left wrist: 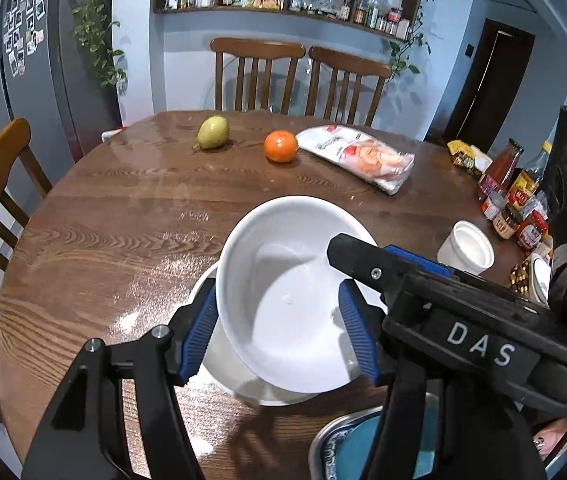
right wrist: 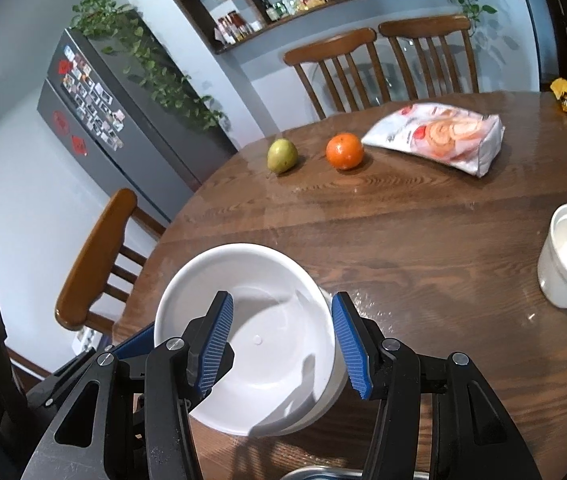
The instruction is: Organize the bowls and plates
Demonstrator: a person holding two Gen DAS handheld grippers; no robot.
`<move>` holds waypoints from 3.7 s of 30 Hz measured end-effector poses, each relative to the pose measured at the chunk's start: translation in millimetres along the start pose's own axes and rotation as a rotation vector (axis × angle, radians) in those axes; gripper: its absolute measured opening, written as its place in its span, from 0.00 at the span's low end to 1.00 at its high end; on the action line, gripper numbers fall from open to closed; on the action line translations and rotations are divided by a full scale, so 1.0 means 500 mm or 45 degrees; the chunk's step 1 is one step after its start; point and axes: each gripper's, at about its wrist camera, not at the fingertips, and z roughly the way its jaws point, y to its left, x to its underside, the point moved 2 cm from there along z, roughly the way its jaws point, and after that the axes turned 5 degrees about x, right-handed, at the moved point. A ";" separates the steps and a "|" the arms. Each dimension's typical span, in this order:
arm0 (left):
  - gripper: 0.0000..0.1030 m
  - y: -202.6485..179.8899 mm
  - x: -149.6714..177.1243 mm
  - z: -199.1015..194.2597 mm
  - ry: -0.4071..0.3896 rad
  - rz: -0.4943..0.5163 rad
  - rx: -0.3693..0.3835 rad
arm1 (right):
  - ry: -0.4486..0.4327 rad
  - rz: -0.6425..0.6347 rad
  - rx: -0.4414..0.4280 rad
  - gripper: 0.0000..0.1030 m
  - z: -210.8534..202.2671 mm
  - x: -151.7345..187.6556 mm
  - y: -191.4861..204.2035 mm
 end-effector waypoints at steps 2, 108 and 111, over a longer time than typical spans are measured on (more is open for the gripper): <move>0.57 0.004 0.000 0.009 0.026 -0.007 -0.002 | 0.016 0.011 0.001 0.53 0.010 0.002 -0.003; 0.80 0.181 -0.028 0.126 0.327 -0.239 -0.069 | 0.318 0.113 0.144 0.59 0.123 0.027 -0.074; 0.79 0.181 -0.022 0.134 0.355 -0.237 -0.073 | 0.340 0.111 0.146 0.59 0.131 0.030 -0.073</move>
